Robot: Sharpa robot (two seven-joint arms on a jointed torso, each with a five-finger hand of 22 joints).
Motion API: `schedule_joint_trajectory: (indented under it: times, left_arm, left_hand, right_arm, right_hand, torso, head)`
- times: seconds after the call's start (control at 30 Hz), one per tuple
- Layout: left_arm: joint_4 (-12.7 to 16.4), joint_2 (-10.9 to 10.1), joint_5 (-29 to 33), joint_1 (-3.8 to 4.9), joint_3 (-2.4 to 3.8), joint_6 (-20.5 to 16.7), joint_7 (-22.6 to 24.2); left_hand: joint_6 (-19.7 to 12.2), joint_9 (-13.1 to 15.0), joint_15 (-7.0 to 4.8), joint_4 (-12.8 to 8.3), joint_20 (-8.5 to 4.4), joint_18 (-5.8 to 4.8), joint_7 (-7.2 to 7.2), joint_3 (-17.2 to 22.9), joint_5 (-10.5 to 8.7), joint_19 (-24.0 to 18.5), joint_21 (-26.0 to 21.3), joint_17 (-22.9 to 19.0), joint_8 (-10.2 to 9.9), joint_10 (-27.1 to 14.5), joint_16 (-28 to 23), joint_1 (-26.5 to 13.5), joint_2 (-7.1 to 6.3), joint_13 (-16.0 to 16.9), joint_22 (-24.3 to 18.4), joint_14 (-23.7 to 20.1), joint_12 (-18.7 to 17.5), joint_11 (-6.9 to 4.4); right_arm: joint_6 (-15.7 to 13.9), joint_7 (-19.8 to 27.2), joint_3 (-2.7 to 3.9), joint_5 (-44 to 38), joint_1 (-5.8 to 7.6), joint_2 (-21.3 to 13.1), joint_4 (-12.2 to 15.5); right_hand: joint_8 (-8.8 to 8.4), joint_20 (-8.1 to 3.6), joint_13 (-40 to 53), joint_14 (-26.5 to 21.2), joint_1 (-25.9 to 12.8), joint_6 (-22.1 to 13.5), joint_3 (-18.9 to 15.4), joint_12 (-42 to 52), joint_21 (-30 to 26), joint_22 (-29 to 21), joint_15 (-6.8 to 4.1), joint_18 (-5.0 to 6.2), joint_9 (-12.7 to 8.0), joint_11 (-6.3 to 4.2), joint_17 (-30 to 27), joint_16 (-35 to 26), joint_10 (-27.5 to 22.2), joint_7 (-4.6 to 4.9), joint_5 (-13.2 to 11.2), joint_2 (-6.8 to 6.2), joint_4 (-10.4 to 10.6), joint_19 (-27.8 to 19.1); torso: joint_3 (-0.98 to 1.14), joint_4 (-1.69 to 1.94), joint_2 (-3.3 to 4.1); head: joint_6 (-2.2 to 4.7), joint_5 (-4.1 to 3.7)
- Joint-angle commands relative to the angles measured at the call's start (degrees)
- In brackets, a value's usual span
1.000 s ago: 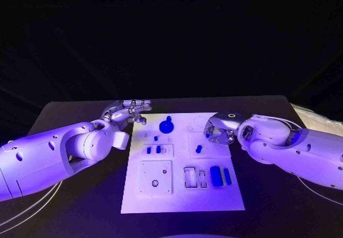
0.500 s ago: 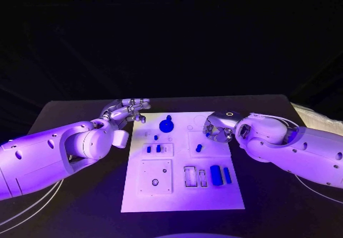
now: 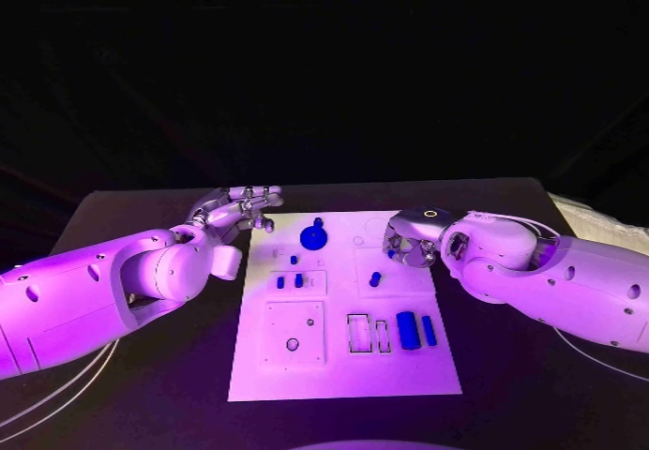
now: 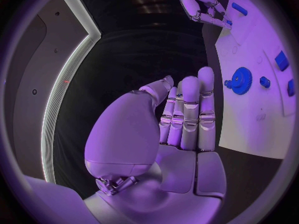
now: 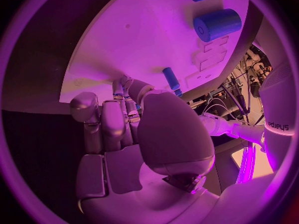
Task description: Assemble the parts on the task board
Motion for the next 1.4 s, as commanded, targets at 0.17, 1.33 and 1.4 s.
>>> schedule_joint_trajectory:
  times: [0.17, 1.33, 1.4]
  left_arm:
    - [0.0, 0.0, 0.3, -0.02, 0.03, 0.8, 0.2]
    - [-0.4, 0.6, 0.3, -0.35, 0.01, 1.0, -0.1]
    - [-0.3, 0.6, 0.3, -0.35, 0.01, 1.0, -0.1]
  left_hand:
    - [-0.1, 0.0, 0.07, -0.7, -0.13, 0.67, 0.04, 0.1, 0.13, 0.1, -0.3, -0.2, 0.4, -0.6, -0.2, 0.7, 0.42, 0.1, -0.1, -0.5, 0.3, -0.01]
    - [-0.4, -0.1, 0.16, -1.1, -0.12, 0.63, 0.24, 0.0, 0.14, 0.1, -0.5, -0.4, 0.3, -1.1, -0.2, 0.9, 0.54, 0.0, -0.3, -0.7, 0.4, 0.17]
    - [-0.4, -0.1, 0.16, -1.1, -0.12, 0.63, 0.24, 0.0, 0.14, 0.1, -0.5, -0.4, 0.3, -1.1, -0.2, 0.9, 0.54, 0.0, -0.3, -0.7, 0.4, 0.17]
  right_arm:
    - [-0.8, -1.9, -0.4, -0.7, -0.49, -0.2, 0.4]
    - [-8.4, 0.5, 0.45, 8.9, -2.32, 0.2, 14.1]
    - [-8.0, 0.9, 0.38, 8.5, -3.33, 1.6, 14.0]
  right_hand:
    - [0.12, -0.13, -0.3, 1.2, -1.5, 0.5, 0.1, -0.6, 0.4, 0.2, -0.33, -0.2, 0.2, 0.01, -0.4, -0.1, 0.6, -0.04, -0.8, 0.12, 0.3, 0.5]
    - [-0.03, -0.23, -0.8, 1.3, -2.6, 0.5, 0.1, -1.1, 0.6, 0.6, -0.38, -0.27, 0.2, -0.06, -0.5, -0.1, 0.9, -0.18, -1.5, 0.24, 0.8, 0.8]
    - [-0.05, -0.24, -0.8, 1.3, -2.5, 0.5, 0.1, -1.2, 0.6, 0.6, -0.39, -0.27, 0.2, -0.06, -0.5, -0.1, 0.9, -0.17, -1.4, 0.27, 0.8, 0.8]
  torso:
    - [0.0, 0.0, 0.03]
    - [-0.13, -0.04, 0.01]
    - [-0.12, -0.02, 0.0]
  head:
    - [0.06, 0.0]
    - [-0.41, 2.47]
    - [-0.69, 2.88]
